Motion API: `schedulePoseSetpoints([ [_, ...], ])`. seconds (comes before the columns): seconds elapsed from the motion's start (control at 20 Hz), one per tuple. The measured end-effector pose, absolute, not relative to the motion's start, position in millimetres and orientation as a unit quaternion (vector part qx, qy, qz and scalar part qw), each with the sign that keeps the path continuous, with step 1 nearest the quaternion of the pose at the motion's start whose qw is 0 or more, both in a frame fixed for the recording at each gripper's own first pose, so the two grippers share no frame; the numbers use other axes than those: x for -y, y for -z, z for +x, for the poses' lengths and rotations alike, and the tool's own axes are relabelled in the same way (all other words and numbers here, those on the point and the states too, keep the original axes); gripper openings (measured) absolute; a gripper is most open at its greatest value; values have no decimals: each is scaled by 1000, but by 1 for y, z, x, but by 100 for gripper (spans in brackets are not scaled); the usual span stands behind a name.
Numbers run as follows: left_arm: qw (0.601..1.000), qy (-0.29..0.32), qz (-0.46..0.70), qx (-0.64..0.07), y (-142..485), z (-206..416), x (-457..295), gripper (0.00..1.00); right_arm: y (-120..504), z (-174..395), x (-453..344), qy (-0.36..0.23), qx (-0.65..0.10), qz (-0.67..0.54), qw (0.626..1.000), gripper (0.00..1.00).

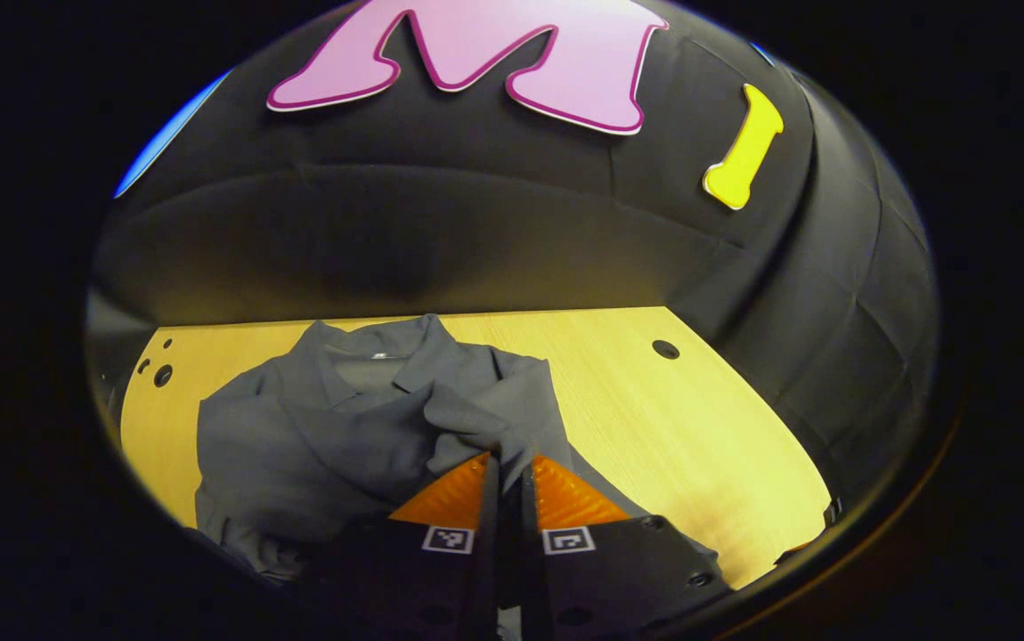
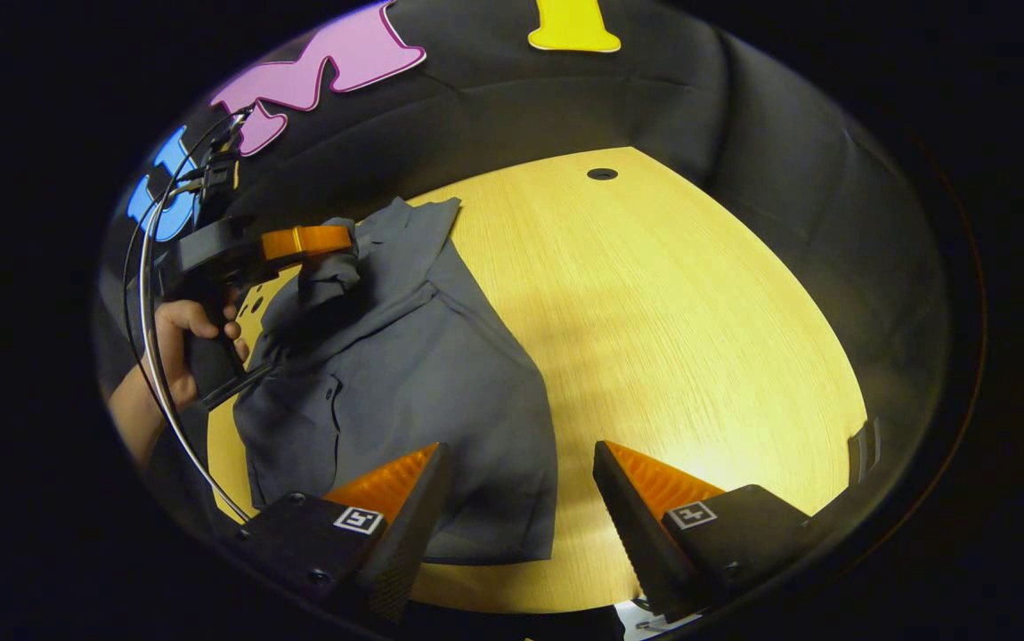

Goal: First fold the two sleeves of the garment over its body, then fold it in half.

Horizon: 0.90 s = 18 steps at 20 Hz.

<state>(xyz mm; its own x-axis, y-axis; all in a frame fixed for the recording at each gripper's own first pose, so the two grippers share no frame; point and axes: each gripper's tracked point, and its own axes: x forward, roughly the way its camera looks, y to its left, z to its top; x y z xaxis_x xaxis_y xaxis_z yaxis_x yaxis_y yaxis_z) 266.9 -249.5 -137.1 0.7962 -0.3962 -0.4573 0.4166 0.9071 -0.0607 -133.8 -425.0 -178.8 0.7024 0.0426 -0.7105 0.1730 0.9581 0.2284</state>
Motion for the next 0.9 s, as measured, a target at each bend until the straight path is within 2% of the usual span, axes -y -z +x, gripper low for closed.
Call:
schedulePoseSetpoints([
  [0.1, 946, 223, 19, -235, 139, 267, 257, 25, 179, -132, 425, 35, -387, 143, 910, 99],
  [0.15, 944, 229, 14, -235, 137, 263, 260, 41, 180, -130, 424, 32, -389, 145, 909, 99],
  [0.25, 942, 233, 26, -238, 138, 256, 256, 53, 184, -128, 418, 17, -399, 142, 906, 99],
  [0.3, 945, 229, 33, -229, 134, 253, 248, 72, 188, -128, 416, 11, -411, 138, 901, 99],
  [0.35, 947, 230, 29, -223, 131, 246, 239, 67, 189, -131, 416, 5, -418, 137, 898, 99],
  [0.4, 948, 225, 20, -223, 129, 239, 228, 71, 192, -130, 413, -1, -424, 135, 896, 99],
  [0.45, 950, 215, 9, -227, 130, 232, 212, 77, 194, -130, 410, -6, -427, 130, 895, 99],
  [0.55, 955, 183, -13, -234, 131, 216, 173, 95, 198, -131, 407, -10, -434, 124, 892, 99],
  [0.6, 956, 166, -23, -239, 134, 207, 151, 91, 201, -131, 405, -10, -438, 125, 890, 99],
  [0.65, 958, 145, -30, -244, 140, 197, 125, 96, 202, -132, 402, -11, -441, 127, 888, 99],
  [0.9, 956, 41, -55, -286, 185, 123, -4, 96, 220, -141, 395, -4, -471, 128, 873, 99],
])
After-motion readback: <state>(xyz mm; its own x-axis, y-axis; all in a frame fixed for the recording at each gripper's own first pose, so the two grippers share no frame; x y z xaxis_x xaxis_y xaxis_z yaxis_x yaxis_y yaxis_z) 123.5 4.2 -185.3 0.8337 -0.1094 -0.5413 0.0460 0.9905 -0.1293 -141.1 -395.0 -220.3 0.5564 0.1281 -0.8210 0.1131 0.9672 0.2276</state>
